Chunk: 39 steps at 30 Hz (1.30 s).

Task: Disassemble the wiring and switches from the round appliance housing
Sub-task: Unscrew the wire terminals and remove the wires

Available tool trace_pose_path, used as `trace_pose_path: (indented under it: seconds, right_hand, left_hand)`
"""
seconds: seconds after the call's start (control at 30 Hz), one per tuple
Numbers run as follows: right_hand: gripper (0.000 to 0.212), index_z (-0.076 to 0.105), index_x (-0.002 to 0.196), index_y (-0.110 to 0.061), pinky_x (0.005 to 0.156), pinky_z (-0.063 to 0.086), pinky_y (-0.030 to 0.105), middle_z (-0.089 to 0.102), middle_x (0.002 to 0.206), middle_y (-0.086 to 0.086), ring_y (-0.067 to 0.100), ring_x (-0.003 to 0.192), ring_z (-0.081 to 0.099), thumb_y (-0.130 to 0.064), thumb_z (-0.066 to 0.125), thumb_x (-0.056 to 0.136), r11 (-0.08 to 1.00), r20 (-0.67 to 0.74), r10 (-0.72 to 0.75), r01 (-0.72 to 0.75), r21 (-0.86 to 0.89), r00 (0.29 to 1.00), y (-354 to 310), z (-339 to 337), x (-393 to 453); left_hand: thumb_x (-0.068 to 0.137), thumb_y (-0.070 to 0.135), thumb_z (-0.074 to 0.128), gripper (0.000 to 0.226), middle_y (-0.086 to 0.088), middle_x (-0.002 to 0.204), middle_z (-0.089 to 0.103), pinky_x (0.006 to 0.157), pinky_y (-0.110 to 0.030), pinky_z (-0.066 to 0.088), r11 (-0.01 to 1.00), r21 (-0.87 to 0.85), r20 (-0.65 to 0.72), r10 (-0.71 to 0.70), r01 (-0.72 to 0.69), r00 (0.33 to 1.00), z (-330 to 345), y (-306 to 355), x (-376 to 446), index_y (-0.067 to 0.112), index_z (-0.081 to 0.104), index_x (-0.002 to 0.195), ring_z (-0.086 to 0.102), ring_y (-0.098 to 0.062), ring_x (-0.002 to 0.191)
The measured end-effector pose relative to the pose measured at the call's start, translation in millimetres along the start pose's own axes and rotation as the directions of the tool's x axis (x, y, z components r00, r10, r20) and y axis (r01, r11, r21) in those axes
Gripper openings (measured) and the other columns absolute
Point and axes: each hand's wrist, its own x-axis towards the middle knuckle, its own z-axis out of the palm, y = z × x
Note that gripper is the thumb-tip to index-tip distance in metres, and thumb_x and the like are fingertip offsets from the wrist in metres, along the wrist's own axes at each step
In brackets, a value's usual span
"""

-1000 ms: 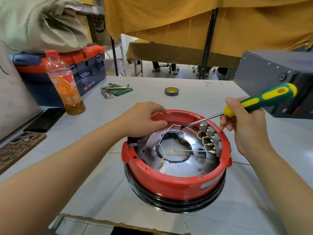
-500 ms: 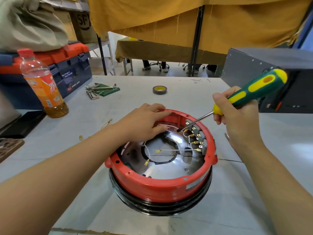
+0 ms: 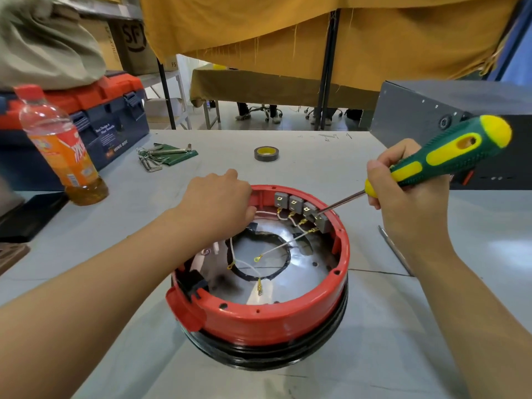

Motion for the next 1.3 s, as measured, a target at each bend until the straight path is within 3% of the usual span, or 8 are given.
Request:
trace_pose_path:
  seconds: [0.23, 0.37, 0.47, 0.57, 0.67, 0.97, 1.2, 1.3]
  right_hand:
    - [0.015, 0.046, 0.069, -0.03, 0.057, 0.04, 0.028, 0.048, 0.06, -0.005, 0.014, 0.055, 0.05, -0.028, 0.054, 0.082, 0.995, 0.01, -0.08, 0.081, -0.05, 0.997, -3.9, 0.1, -0.6]
    - [0.018, 0.046, 0.07, -0.028, 0.058, 0.041, 0.023, 0.051, 0.061, -0.003, 0.01, 0.056, 0.051, -0.022, 0.057, 0.083, 0.989, 0.045, -0.11, 0.114, -0.095, 0.993, -1.1, -0.6, -1.1]
    - [0.022, 0.046, 0.071, -0.026, 0.059, 0.04, 0.014, 0.051, 0.063, -0.006, 0.005, 0.057, 0.053, -0.013, 0.057, 0.084, 0.983, 0.08, -0.125, 0.135, -0.125, 0.989, 0.7, -1.2, -1.4]
    - [0.024, 0.047, 0.07, -0.028, 0.057, 0.037, 0.008, 0.051, 0.06, -0.013, 0.001, 0.057, 0.052, -0.011, 0.058, 0.084, 0.976, 0.111, -0.135, 0.151, -0.156, 0.985, 1.9, -1.3, -1.1]
    - [0.022, 0.05, 0.068, -0.026, 0.056, 0.037, 0.008, 0.053, 0.057, -0.016, 0.001, 0.055, 0.051, -0.012, 0.058, 0.083, 0.984, 0.134, -0.094, 0.113, -0.139, 0.987, 4.4, -2.8, -0.1]
    - [0.014, 0.057, 0.069, -0.008, 0.056, 0.035, 0.003, 0.054, 0.06, -0.008, -0.003, 0.057, 0.051, -0.007, 0.058, 0.083, 0.972, 0.211, -0.113, 0.152, -0.178, 0.971, 3.6, -2.6, -1.6]
    - [0.015, 0.058, 0.068, -0.012, 0.057, 0.036, 0.002, 0.056, 0.056, -0.022, -0.005, 0.057, 0.054, -0.006, 0.061, 0.082, 0.973, 0.219, -0.145, 0.178, -0.144, 0.965, 4.7, -0.5, -4.2]
    - [0.017, 0.057, 0.069, -0.017, 0.059, 0.036, 0.001, 0.055, 0.058, -0.028, -0.007, 0.058, 0.055, -0.008, 0.063, 0.083, 0.968, 0.214, -0.169, 0.203, -0.148, 0.962, 5.5, 1.0, -5.9]
  left_hand:
    - [0.094, 0.035, 0.043, 0.031, -0.011, 0.108, 0.05, 0.065, -0.033, 0.031, 0.994, 0.103, 0.016, -0.047, 0.045, 0.999, -3.6, 4.3, -0.8, 0.013, 0.056, 0.11, 0.055, -0.033, 0.098]
    - [0.093, 0.048, 0.044, 0.043, -0.012, 0.113, 0.049, 0.067, -0.035, 0.032, 0.993, 0.094, 0.071, -0.072, 0.065, 0.995, -4.9, 7.6, 1.6, 0.012, 0.053, 0.114, 0.054, -0.033, 0.102]
    - [0.088, 0.061, 0.045, 0.06, -0.011, 0.124, 0.046, 0.076, -0.039, 0.038, 0.998, -0.055, 0.091, -0.029, 0.034, 0.995, -3.9, 12.1, 12.0, 0.013, 0.045, 0.124, 0.049, -0.034, 0.112]
    - [0.085, 0.065, 0.046, 0.075, -0.005, 0.15, 0.028, 0.102, -0.049, 0.036, 0.96, -0.268, 0.149, 0.126, -0.083, 0.981, -0.4, 22.2, 27.3, 0.025, 0.025, 0.145, 0.032, -0.033, 0.133]
    - [0.084, 0.065, 0.047, 0.077, 0.003, 0.153, 0.02, 0.104, -0.058, 0.03, 0.93, -0.336, 0.177, 0.218, -0.149, 0.96, 5.6, 31.5, 38.7, 0.039, 0.014, 0.148, 0.026, -0.03, 0.136]
    - [0.08, 0.052, 0.061, 0.074, 0.004, 0.138, 0.027, 0.1, -0.058, 0.031, 0.872, -0.434, 0.12, 0.306, -0.228, 0.944, 13.0, 23.2, 46.5, 0.043, 0.022, 0.141, 0.037, -0.024, 0.123]
    - [0.08, 0.044, 0.063, 0.067, 0.007, 0.132, 0.033, 0.104, -0.061, 0.023, 0.827, -0.508, 0.093, 0.332, -0.242, 0.939, 11.2, 21.0, 41.3, 0.044, 0.028, 0.137, 0.039, -0.02, 0.121]
    - [0.082, 0.048, 0.06, 0.069, 0.003, 0.14, 0.037, 0.111, -0.047, 0.019, 0.862, -0.407, -0.012, 0.325, -0.301, 0.946, 15.7, 24.4, 36.3, 0.04, 0.027, 0.142, 0.029, -0.024, 0.131]
